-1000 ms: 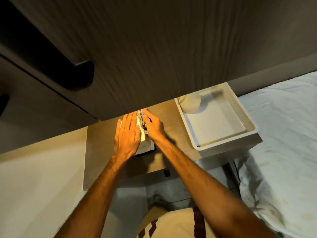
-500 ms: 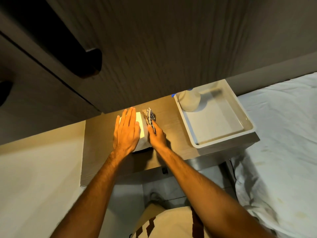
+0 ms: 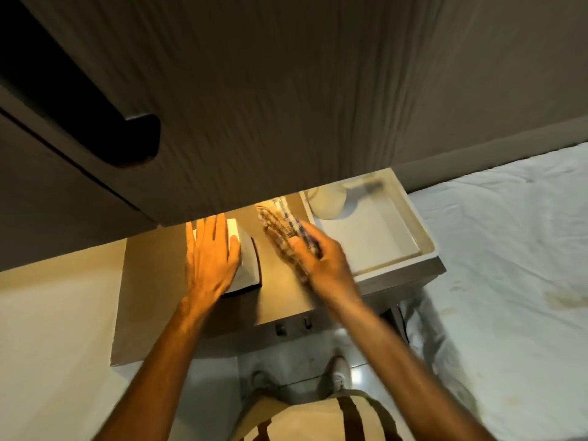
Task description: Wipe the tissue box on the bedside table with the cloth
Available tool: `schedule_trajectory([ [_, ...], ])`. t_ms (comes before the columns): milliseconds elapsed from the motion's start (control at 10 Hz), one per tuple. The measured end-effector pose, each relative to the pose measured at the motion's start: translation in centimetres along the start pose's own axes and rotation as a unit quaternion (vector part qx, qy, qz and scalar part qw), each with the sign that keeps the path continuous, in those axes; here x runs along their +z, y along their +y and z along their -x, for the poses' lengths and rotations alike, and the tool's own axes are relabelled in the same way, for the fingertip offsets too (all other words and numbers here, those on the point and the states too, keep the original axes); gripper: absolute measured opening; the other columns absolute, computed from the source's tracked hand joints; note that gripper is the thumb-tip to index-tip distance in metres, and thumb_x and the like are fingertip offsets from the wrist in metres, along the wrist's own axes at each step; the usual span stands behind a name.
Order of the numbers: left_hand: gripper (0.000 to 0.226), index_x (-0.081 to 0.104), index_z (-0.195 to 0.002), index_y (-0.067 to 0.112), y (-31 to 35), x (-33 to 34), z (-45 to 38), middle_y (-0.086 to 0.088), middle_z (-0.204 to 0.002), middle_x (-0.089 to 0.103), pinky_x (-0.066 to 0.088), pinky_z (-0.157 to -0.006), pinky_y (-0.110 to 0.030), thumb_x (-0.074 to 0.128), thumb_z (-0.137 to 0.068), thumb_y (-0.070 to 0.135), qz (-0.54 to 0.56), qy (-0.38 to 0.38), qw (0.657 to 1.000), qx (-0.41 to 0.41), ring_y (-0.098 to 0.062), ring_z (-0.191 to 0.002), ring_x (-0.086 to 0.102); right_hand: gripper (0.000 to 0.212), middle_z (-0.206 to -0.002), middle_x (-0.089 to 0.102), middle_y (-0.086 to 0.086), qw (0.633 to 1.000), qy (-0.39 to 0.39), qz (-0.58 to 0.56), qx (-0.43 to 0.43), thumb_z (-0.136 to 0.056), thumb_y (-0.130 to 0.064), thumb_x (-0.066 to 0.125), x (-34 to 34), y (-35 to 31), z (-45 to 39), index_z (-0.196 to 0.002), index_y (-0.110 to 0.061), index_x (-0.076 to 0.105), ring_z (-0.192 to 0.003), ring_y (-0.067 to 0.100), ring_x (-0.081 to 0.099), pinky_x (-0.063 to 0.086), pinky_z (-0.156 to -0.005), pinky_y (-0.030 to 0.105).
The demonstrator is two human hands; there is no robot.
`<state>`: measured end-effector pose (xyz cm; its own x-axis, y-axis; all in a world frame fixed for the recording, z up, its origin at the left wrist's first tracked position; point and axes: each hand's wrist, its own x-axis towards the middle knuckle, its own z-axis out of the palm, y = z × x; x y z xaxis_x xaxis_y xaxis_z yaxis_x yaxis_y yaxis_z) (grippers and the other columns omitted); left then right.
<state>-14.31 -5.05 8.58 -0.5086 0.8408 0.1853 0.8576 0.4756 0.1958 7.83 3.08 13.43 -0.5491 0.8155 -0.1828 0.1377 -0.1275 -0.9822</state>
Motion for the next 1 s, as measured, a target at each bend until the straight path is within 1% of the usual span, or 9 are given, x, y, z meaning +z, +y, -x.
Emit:
schedule_trajectory([
  [100,0.057,0.039,-0.154,0.009,4.8,0.8,0.6,-0.014,-0.159,0.042,0.004,-0.13,-0.028,0.042,-0.101,0.03,0.114,0.059,0.991,0.022,-0.029,-0.151,0.033,0.034,-0.113,0.071,-0.018,0.978,0.111,0.163,-0.072,-0.102,-0.028,0.06,-7.2,0.8,-2.2,-0.136,-0.032,0.065,-0.096,-0.016,0.065,0.056,-0.087,0.016],
  [200,0.061,0.026,-0.161,0.014,9.3,4.1,1.5,-0.006,-0.171,0.02,0.006,-0.131,-0.035,0.043,-0.104,0.027,0.155,-0.01,0.983,0.098,-0.022,-0.161,0.011,0.038,-0.127,0.07,-0.008,0.934,0.158,0.313,-0.072,-0.103,-0.019,0.059,-12.2,3.5,-4.7,-0.141,-0.026,0.062,-0.106,-0.008,0.063,0.053,-0.101,0.031],
  [300,0.061,0.02,-0.162,0.012,11.0,7.7,1.8,-0.008,-0.173,0.012,0.011,-0.132,-0.047,0.041,-0.107,0.025,0.192,-0.087,0.977,0.014,-0.025,-0.161,0.007,0.048,-0.151,0.058,-0.001,0.915,0.12,0.383,0.027,-0.104,-0.045,0.054,-14.5,6.1,-6.5,-0.149,-0.03,0.052,-0.137,0.026,0.056,0.043,-0.117,0.052],
  [400,0.064,0.014,-0.163,0.01,11.2,11.2,2.0,-0.014,-0.173,0.007,0.009,-0.131,-0.053,0.037,-0.108,0.032,0.113,-0.147,0.981,-0.056,-0.033,-0.161,0.005,0.056,-0.168,0.034,0.0,0.843,0.013,0.531,0.084,-0.105,-0.046,0.049,-15.3,8.1,-6.8,-0.158,-0.033,0.035,-0.148,0.033,0.043,0.039,-0.118,0.056],
  [500,0.069,0.004,-0.164,0.013,11.7,13.5,3.0,-0.014,-0.173,-0.001,0.005,-0.13,-0.058,0.03,-0.107,0.043,0.053,-0.183,0.979,-0.068,-0.034,-0.161,-0.002,0.054,-0.169,0.03,0.004,0.835,0.018,0.548,0.042,-0.104,-0.045,0.052,-15.6,8.7,-7.0,-0.153,-0.023,0.047,-0.15,0.032,0.038,0.04,-0.118,0.052],
  [600,0.07,0.001,-0.164,0.014,12.3,14.6,3.6,-0.014,-0.173,-0.002,0.005,-0.129,-0.059,0.029,-0.107,0.043,0.039,-0.155,0.984,-0.073,-0.034,-0.161,-0.002,0.04,-0.155,0.045,0.009,0.848,0.054,0.525,0.057,-0.101,-0.032,0.061,-16.0,8.7,-7.8,-0.14,-0.019,0.061,-0.139,0.033,0.05,0.048,-0.113,0.048],
  [800,0.067,0.008,-0.164,0.014,12.2,15.9,4.1,-0.014,-0.173,0.004,0.004,-0.13,-0.058,0.03,-0.107,0.041,0.018,-0.13,0.989,-0.071,-0.034,-0.161,0.003,0.053,-0.149,0.045,0.014,0.828,0.012,0.556,0.071,-0.092,-0.008,0.072,-16.2,9.0,-8.5,-0.14,-0.022,0.055,-0.135,0.04,0.051,0.048,-0.113,0.056],
  [900,0.068,0.004,-0.164,0.014,12.1,14.5,3.8,-0.013,-0.173,0.0,0.004,-0.13,-0.057,0.029,-0.107,0.044,0.052,-0.155,0.983,-0.085,-0.033,-0.161,-0.002,0.046,-0.149,0.047,0.013,0.849,0.021,0.524,0.057,-0.095,-0.015,0.071,-15.8,7.4,-7.3,-0.139,-0.019,0.057,-0.134,0.037,0.053,0.049,-0.113,0.052],
  [1000,0.07,0.008,-0.164,0.012,12.0,12.5,4.5,-0.013,-0.173,0.003,0.009,-0.131,-0.055,0.033,-0.107,0.044,0.084,-0.091,0.989,-0.08,-0.032,-0.161,0.002,0.04,-0.145,0.054,0.008,0.887,0.097,0.451,-0.024,-0.099,-0.031,0.066,-16.2,5.3,-3.8,-0.136,-0.021,0.06,-0.128,0.03,0.059,0.054,-0.105,0.047],
])
